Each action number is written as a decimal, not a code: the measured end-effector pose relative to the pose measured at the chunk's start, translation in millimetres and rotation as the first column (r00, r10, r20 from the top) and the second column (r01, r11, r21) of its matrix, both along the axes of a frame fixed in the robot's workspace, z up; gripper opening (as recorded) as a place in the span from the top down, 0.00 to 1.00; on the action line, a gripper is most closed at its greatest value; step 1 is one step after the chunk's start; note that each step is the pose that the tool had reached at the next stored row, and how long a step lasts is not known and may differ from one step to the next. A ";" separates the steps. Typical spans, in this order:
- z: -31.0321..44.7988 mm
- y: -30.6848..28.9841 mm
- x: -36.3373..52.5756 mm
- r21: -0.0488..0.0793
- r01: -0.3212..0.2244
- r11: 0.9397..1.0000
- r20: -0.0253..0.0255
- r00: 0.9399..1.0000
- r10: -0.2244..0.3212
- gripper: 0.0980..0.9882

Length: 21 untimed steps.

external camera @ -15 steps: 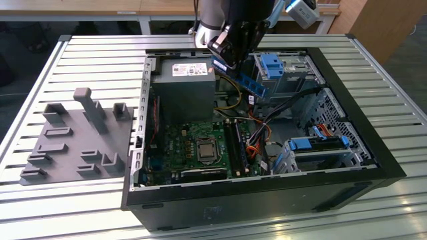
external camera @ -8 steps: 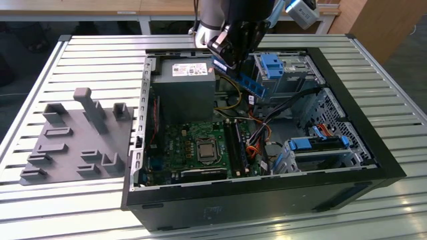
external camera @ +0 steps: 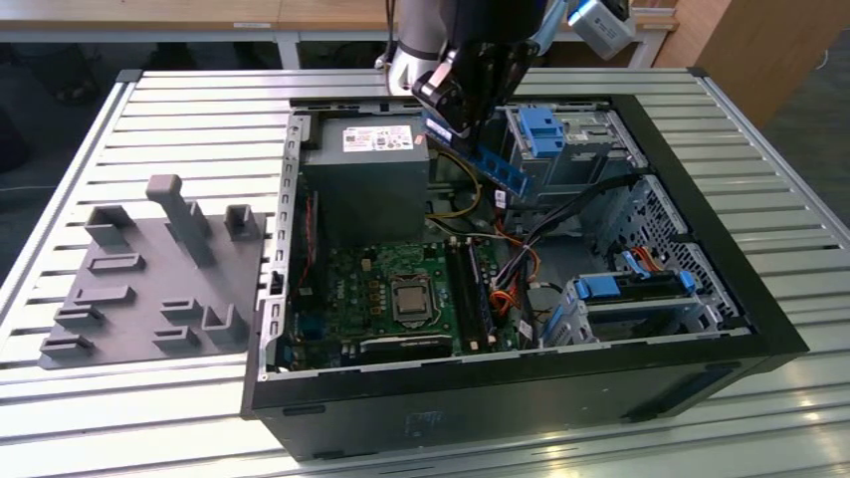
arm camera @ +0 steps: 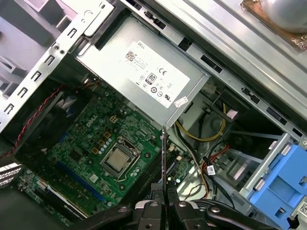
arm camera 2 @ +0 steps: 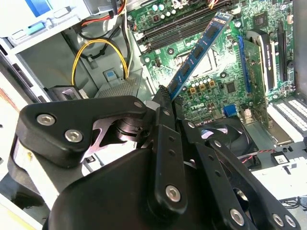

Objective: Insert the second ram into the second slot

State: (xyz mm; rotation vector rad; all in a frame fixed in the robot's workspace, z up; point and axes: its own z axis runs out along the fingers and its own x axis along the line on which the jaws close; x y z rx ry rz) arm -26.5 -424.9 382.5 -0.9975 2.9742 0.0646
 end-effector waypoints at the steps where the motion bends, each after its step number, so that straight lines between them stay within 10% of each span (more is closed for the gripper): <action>1: 0.0 0.0 0.0 0.000 0.002 1.000 0.000 1.000 -0.002 0.95; 21: 0.0 -0.3 0.0 0.000 0.033 0.999 0.000 0.999 -0.033 0.95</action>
